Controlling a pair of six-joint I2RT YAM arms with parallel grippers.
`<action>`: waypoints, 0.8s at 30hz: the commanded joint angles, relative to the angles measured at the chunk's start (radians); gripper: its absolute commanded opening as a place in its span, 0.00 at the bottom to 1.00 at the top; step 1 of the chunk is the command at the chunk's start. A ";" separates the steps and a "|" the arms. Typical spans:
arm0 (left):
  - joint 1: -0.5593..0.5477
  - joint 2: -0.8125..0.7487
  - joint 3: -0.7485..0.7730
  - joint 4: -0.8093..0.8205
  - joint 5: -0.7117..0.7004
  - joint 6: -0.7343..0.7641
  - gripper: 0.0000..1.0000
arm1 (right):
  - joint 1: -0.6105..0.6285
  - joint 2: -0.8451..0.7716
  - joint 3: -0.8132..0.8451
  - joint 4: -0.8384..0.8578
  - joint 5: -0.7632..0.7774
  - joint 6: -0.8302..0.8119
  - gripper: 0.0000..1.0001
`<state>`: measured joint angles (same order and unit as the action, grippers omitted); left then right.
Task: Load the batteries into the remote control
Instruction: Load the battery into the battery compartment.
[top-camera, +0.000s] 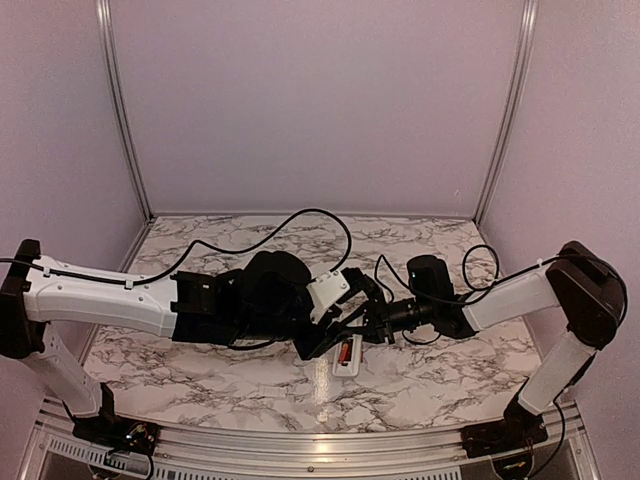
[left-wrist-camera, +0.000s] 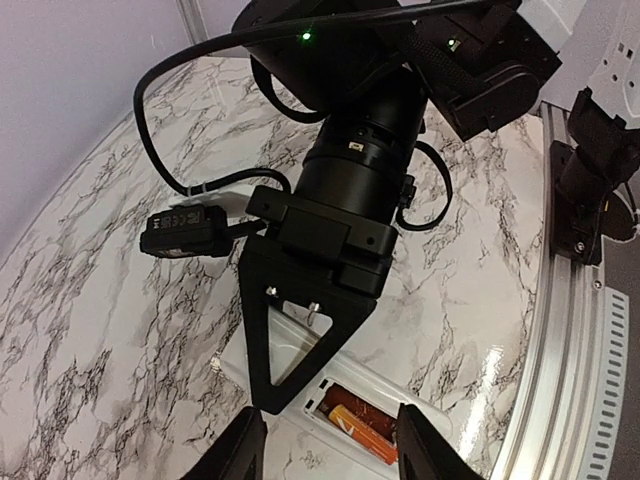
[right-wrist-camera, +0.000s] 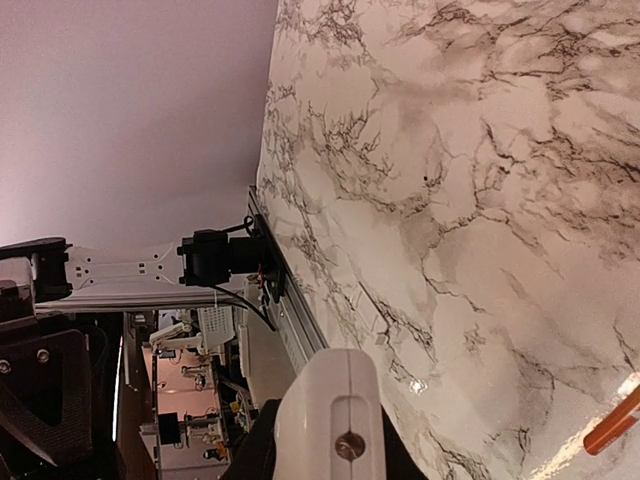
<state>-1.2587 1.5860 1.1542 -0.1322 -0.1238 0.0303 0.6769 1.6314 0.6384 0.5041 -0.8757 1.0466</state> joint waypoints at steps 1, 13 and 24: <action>-0.002 -0.003 -0.004 -0.042 -0.053 -0.048 0.48 | 0.012 -0.028 0.032 0.002 -0.022 -0.004 0.00; -0.023 -0.104 -0.105 -0.030 0.209 0.346 0.42 | 0.012 -0.031 0.043 -0.055 -0.083 -0.053 0.00; -0.062 0.022 -0.002 -0.113 0.222 0.518 0.43 | 0.026 -0.020 0.099 -0.172 -0.135 -0.147 0.00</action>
<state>-1.3136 1.5757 1.1023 -0.1814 0.0753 0.4580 0.6804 1.6245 0.6922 0.3870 -0.9752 0.9508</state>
